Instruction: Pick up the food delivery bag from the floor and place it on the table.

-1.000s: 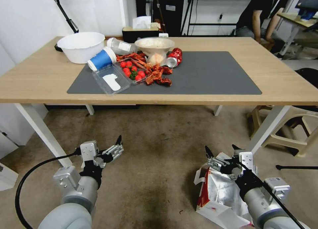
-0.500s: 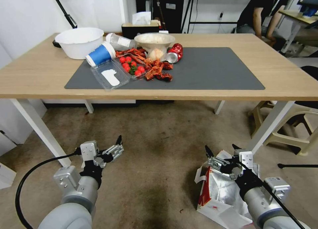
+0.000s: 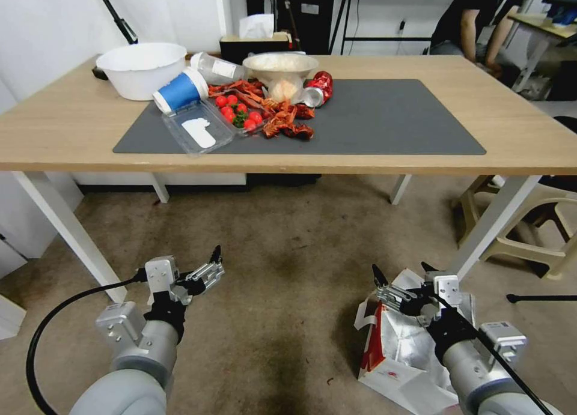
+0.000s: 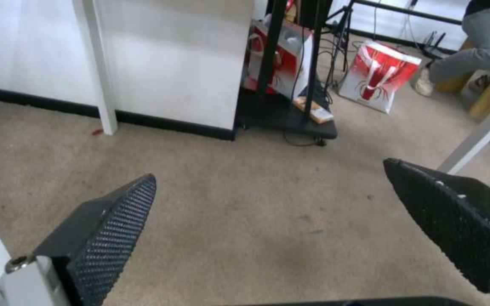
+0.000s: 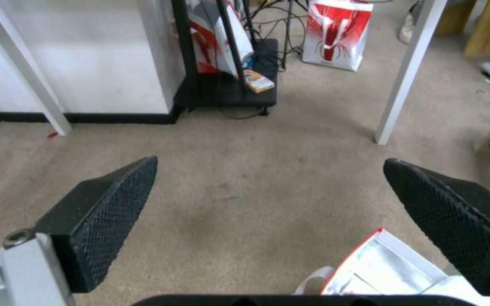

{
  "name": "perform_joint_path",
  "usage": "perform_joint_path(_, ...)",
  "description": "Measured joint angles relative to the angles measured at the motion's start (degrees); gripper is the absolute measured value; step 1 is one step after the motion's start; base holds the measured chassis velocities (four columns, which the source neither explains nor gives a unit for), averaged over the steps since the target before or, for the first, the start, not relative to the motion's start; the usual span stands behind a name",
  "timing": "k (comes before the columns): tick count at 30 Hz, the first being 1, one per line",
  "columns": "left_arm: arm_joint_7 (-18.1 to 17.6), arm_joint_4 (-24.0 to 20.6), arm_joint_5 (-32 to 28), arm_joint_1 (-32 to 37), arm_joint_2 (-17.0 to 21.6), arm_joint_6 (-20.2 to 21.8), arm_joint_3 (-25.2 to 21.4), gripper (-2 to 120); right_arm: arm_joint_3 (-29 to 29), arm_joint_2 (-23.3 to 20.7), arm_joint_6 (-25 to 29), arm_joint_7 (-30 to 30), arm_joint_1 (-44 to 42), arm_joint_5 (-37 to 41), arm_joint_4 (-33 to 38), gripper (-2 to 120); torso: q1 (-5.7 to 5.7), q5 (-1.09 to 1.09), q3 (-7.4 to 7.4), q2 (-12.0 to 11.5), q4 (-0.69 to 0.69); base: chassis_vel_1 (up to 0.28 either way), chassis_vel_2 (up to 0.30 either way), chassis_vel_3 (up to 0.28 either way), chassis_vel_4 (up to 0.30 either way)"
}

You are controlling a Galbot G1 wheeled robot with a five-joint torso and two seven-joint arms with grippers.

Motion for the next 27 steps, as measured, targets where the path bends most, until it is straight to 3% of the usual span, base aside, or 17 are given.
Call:
perform_joint_path(16,0.0,0.0,0.0,-0.1,-0.2,0.0,0.2,100,0.0,0.2,0.1,0.0,-0.1,-0.1,0.0,100,-0.63,0.0,-1.27,-1.9,0.0,0.0,0.0,0.0,0.0)
perform_joint_path(27,0.0,0.2,0.0,-0.5,-0.3,-0.1,0.4,100,0.0,0.0,0.1,0.0,-0.1,-0.1,0.0,100,-1.54,0.0,-3.49,-5.0,0.0,0.0,0.0,0.0,0.0)
